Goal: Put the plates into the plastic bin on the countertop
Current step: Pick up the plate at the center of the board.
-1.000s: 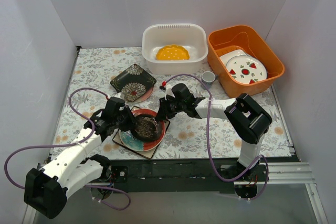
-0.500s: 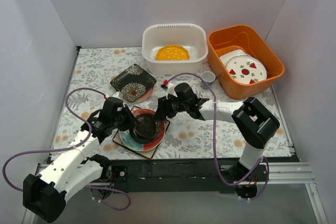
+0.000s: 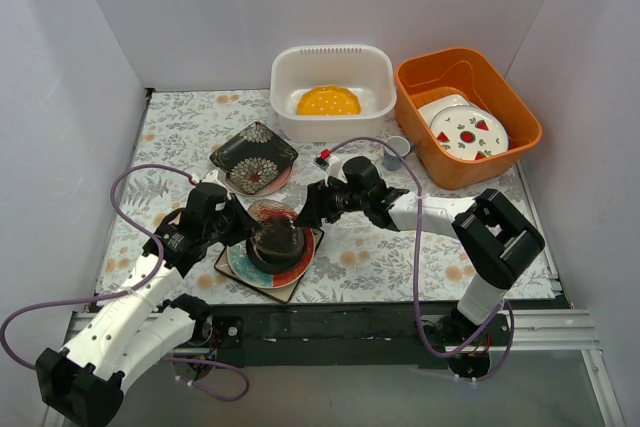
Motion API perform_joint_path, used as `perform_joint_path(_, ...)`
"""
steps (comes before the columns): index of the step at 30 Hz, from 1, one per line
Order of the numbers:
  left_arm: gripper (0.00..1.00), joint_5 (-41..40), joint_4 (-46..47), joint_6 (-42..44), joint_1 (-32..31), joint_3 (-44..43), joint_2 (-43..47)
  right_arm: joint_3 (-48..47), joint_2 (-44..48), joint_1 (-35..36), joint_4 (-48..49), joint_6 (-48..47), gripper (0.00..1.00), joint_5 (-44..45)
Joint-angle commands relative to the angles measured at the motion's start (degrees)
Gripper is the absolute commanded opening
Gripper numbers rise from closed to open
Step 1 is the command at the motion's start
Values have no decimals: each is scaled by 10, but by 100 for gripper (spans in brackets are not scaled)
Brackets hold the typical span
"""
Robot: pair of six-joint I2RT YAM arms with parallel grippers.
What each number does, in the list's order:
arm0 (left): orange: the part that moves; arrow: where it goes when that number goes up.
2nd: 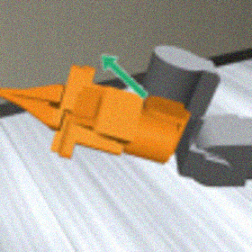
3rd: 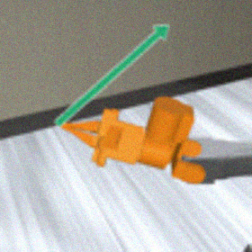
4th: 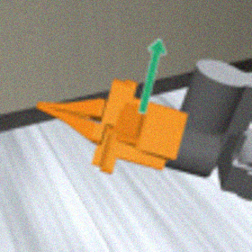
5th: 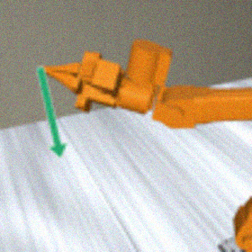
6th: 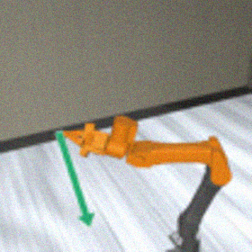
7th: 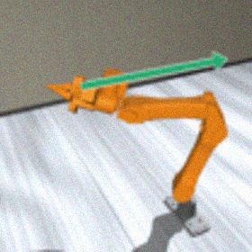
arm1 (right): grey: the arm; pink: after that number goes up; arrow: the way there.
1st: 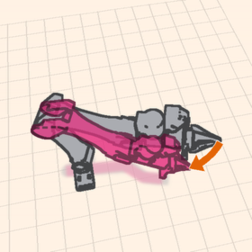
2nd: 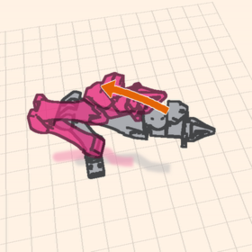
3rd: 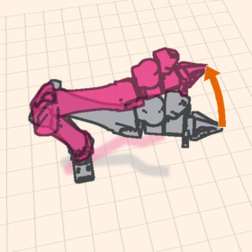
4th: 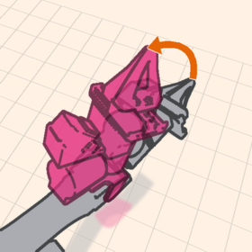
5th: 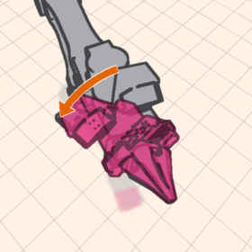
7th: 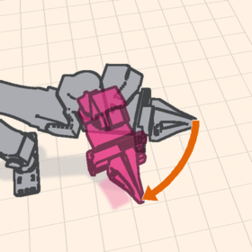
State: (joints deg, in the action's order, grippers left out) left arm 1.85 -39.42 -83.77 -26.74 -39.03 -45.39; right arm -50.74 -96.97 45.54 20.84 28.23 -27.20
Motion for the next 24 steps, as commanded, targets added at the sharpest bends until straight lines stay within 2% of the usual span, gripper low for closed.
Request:
perform_joint_path(1, 0, -7, 6, 6, -2, -20, 11, 18, 34, -9, 65, 18, 72, -30)
perform_joint_path(13, 0, 19, 79, 32, -2, -43, -56, 101, 128, -56, 69, 26, 73, -5)
perform_joint_path(24, 0, 52, 177, 64, -2, -96, -189, 181, 261, -102, 0, 0, 79, 48)
